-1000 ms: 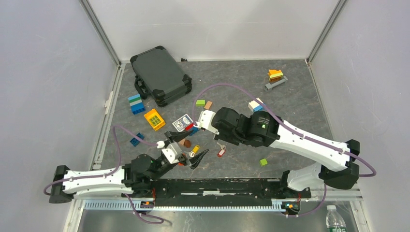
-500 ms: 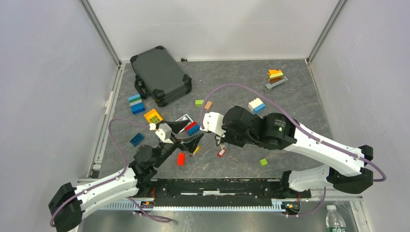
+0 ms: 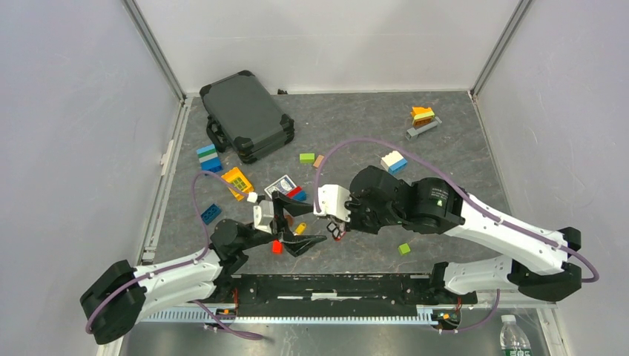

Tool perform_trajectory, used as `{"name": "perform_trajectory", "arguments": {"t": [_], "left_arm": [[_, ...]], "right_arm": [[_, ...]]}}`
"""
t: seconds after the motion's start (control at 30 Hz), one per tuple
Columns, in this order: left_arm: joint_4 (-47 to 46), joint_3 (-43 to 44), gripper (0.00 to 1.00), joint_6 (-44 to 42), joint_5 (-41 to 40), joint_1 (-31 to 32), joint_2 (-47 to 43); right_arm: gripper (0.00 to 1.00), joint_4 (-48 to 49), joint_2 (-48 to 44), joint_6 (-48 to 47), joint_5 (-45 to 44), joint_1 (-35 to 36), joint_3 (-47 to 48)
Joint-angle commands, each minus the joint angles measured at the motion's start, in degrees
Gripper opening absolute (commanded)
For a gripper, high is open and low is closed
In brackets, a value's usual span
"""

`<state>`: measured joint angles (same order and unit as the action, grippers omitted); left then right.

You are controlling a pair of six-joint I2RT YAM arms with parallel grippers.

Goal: Remove the keys from the keyring

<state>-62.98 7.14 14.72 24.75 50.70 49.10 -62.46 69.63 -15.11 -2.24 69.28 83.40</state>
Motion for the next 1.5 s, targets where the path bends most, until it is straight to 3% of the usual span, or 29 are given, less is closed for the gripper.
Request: {"name": "perform_trajectory", "arguments": {"t": [0.0,0.17,0.53,0.77,1.0,1.3,1.47], "left_arm": [[-3.69,2.93,0.89,1.18,6.14,-0.34,-0.15],[-1.90,4.75,0.88,0.84,9.31,-0.34,0.65],[-4.94,6.92,0.68,2.93,20.02,-0.34,7.20],[-4.87,7.62,0.61,3.47,21.68,-0.34,8.19],[-5.11,8.51,0.62,3.60,22.31,-0.34,9.91],[-2.73,9.73,0.40,3.65,24.96,-0.35,10.52],[-2.74,9.56,0.41,4.07,25.20,-0.34,11.45]], "right_arm": [[0.00,2.64,-2.44,-3.37,5.54,0.16,-1.44],[0.00,3.41,-2.94,-5.05,8.17,0.24,-2.83],[0.00,4.51,-4.13,-6.14,11.98,0.33,-3.11],[0.00,4.56,-4.32,-6.16,12.19,0.42,-3.72],[0.00,4.94,-4.23,-6.07,12.83,0.65,-4.10],[0.00,4.82,-4.32,-6.07,12.09,0.84,-4.13],[0.00,4.68,-4.41,-5.89,12.00,0.92,-3.81]]}}
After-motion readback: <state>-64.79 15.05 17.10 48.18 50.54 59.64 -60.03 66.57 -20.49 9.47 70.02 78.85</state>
